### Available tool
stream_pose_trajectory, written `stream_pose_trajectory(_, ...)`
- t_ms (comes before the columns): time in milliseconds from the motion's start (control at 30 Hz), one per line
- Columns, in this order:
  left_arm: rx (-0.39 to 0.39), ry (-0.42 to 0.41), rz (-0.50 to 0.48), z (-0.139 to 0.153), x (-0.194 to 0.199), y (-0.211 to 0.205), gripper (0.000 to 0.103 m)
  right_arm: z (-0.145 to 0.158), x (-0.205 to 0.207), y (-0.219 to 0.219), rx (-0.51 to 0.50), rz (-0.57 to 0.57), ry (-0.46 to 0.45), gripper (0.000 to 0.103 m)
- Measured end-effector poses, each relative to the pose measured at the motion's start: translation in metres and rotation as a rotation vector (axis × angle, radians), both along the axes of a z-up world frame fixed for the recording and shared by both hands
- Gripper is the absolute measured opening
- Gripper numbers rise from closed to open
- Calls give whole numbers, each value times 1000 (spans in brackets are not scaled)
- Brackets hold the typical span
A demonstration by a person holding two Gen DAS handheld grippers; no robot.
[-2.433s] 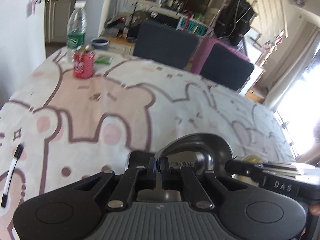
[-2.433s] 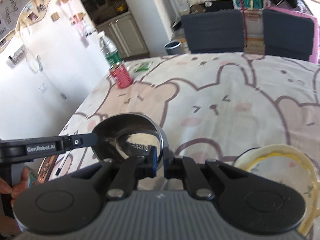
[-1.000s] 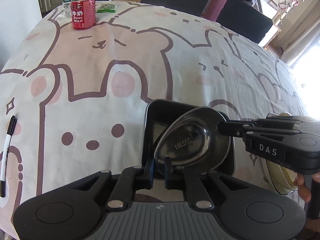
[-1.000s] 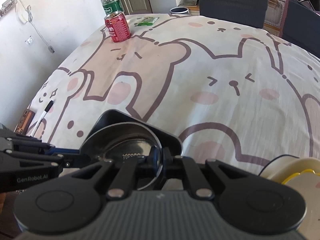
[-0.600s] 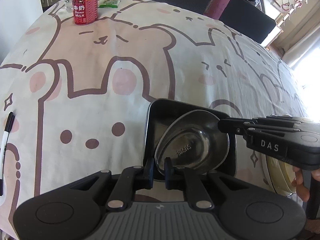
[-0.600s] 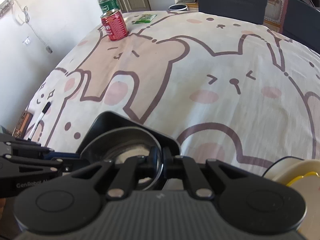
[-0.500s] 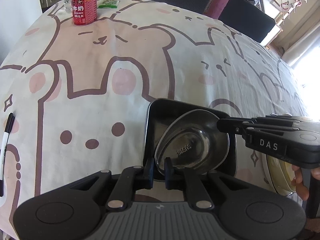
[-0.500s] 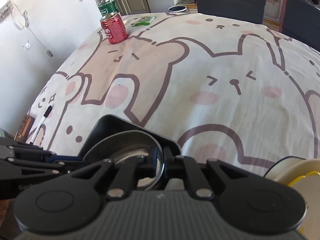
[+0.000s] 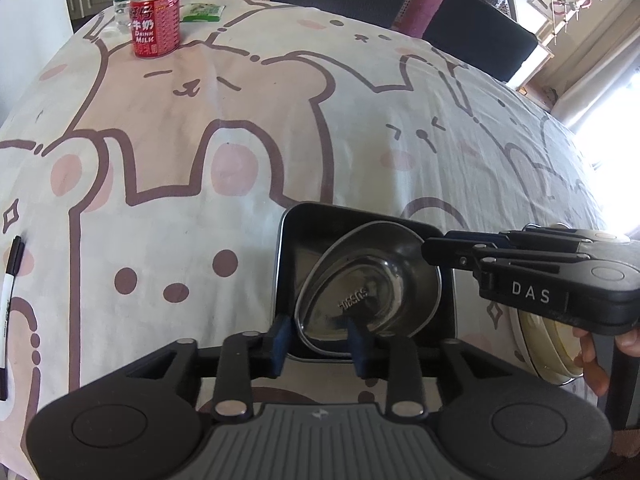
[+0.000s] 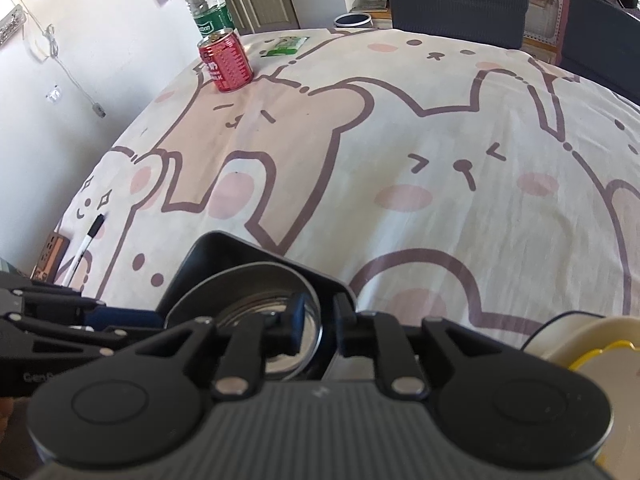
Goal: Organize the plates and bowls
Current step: 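Open both grippers to release the bowl inside the tray, then close the left gripper on the black tray rim while the right gripper closes on it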
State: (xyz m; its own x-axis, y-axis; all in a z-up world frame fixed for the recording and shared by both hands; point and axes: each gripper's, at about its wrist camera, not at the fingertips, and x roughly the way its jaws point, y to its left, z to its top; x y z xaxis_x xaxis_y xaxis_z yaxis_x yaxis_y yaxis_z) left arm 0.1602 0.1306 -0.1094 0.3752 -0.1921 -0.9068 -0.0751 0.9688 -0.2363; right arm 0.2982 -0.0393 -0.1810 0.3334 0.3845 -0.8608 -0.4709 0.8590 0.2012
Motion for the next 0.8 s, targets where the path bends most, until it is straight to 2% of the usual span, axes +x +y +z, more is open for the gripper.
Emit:
stream_pose_trajectory(167,-1,-33,-15,10,-3,0,51,9,-8,-4,11,2,-24,44)
stream_pose_trajectory(267,8,-71,-19,17,-5,0,63,16,-13,-8,27,-22,-38,56)
stream_pose_trajectory(333,26,-92,-21,20,-4,0,68,19,-17,-11,29,-57,-50,70)
stream_pose_trajectory(467,46,-123,-14,21,-1,5,73,24,-28,-20,34,-134,-115,77)
stream_pose_trajectory(500,51,-131,-13,22,0,6,75,24,-29,-23,48,-158,-107,83)
stream_pose_trajectory(600,83,-157,-21,23,4,10,82,19,-27,-33,107,-171,-24,84)
stream_pose_trajectory(733,111,-175,-19,20,10,18,96,13,-31,-37,91,-195,-7,84)
stream_pose_trajectory(800,125,-178,-25,18,13,21,100,10,-31,-39,86,-221,3,84)
